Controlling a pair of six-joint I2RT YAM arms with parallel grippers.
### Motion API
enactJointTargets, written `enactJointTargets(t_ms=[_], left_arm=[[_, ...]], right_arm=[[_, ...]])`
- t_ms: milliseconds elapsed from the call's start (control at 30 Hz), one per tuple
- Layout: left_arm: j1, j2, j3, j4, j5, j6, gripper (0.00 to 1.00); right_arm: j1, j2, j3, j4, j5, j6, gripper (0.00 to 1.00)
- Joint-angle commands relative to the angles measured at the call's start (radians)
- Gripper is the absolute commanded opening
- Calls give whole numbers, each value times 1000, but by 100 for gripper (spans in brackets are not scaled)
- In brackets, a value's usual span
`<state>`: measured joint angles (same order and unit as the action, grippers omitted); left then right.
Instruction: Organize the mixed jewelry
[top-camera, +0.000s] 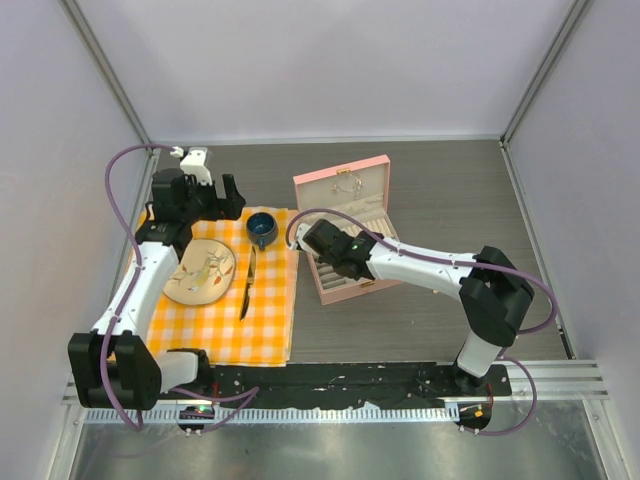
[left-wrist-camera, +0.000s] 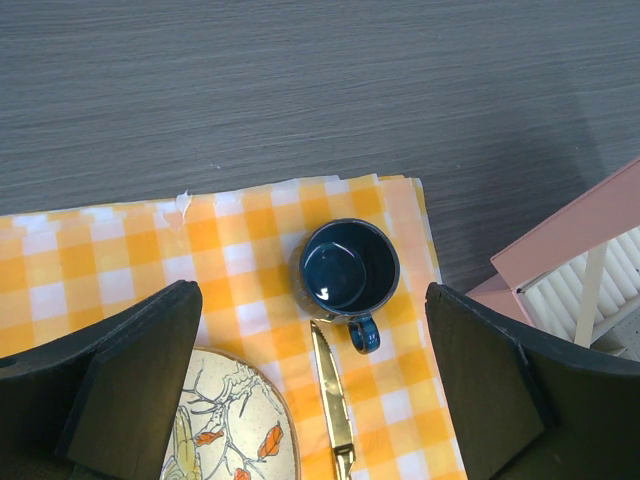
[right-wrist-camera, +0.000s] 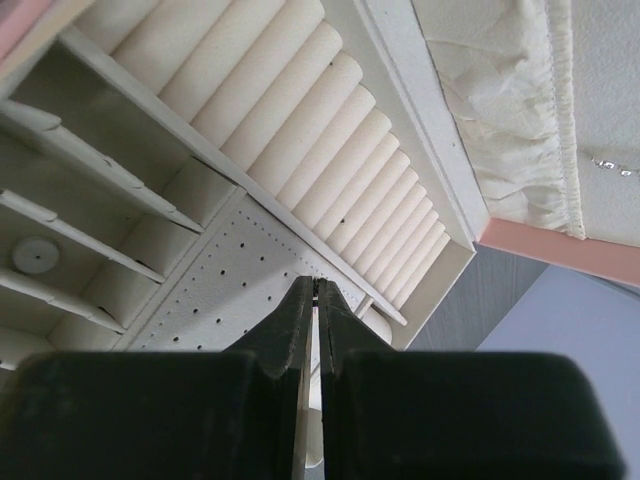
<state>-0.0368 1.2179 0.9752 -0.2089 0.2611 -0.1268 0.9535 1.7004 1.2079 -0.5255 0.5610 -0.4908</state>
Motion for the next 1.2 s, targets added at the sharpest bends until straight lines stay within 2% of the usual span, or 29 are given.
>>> enactJointTargets(t_ms=[0, 1167], left_arm=[[6, -17, -4, 49, -5, 4, 100], [12, -17, -9, 51, -3, 3, 100]], right_arm=[[17, 8, 45, 2, 17, 4, 1], [31, 36, 42, -4, 14, -2, 1]])
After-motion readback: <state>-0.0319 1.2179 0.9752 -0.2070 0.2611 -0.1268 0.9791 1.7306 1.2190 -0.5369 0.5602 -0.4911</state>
